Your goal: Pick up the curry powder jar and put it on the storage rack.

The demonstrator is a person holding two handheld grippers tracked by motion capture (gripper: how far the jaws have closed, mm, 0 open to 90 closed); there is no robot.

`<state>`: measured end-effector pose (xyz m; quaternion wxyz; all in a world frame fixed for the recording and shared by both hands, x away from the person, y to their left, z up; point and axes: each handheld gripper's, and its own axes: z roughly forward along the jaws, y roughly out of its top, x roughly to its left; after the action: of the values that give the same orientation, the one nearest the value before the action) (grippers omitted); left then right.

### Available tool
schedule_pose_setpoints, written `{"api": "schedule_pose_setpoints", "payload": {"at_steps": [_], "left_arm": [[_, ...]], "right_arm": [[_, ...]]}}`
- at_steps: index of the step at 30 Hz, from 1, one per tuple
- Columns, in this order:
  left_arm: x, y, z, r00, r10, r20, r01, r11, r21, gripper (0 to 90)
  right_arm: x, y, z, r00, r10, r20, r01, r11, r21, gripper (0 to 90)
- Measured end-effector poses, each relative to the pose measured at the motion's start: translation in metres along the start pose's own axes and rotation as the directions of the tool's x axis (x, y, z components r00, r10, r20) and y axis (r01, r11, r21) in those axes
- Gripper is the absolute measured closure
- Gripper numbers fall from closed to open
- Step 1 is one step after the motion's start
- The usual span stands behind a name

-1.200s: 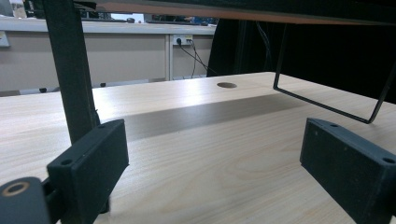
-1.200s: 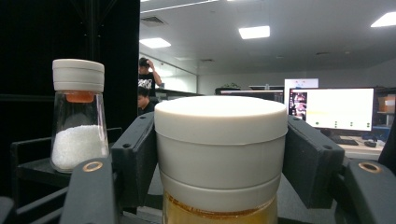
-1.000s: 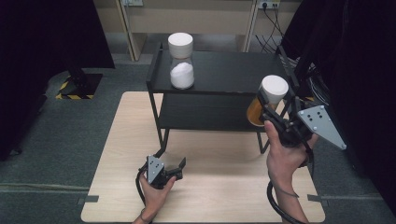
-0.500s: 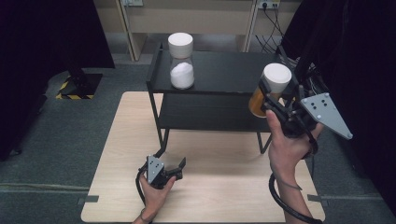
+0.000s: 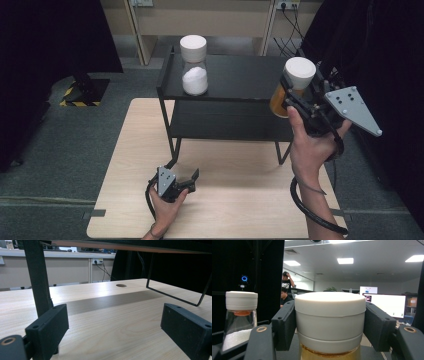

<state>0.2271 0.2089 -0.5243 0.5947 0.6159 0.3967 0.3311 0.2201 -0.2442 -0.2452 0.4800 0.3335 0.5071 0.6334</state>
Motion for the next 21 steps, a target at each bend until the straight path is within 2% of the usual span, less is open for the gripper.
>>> {"api": "schedule_pose_setpoints", "payload": {"at_steps": [10,13,21], "left_arm": [[0.000,0.000,0.000,1.0000,-0.001,0.000,0.001,1.0000,0.000,6.9],[0.000,0.000,0.000,1.0000,0.001,0.001,-0.001,1.0000,0.000,6.9],[0.000,0.000,0.000,1.0000,-0.001,0.000,0.001,1.0000,-0.002,6.9]], "right_arm": [[-0.001,0.007,0.017,1.0000,-0.002,0.008,0.002,1.000,0.008,33.9],[-0.001,0.009,0.027,0.9999,-0.001,0.015,0.000,1.000,0.014,33.9],[0.000,0.009,0.042,0.9997,0.007,0.024,-0.007,1.000,0.025,33.9]]}}
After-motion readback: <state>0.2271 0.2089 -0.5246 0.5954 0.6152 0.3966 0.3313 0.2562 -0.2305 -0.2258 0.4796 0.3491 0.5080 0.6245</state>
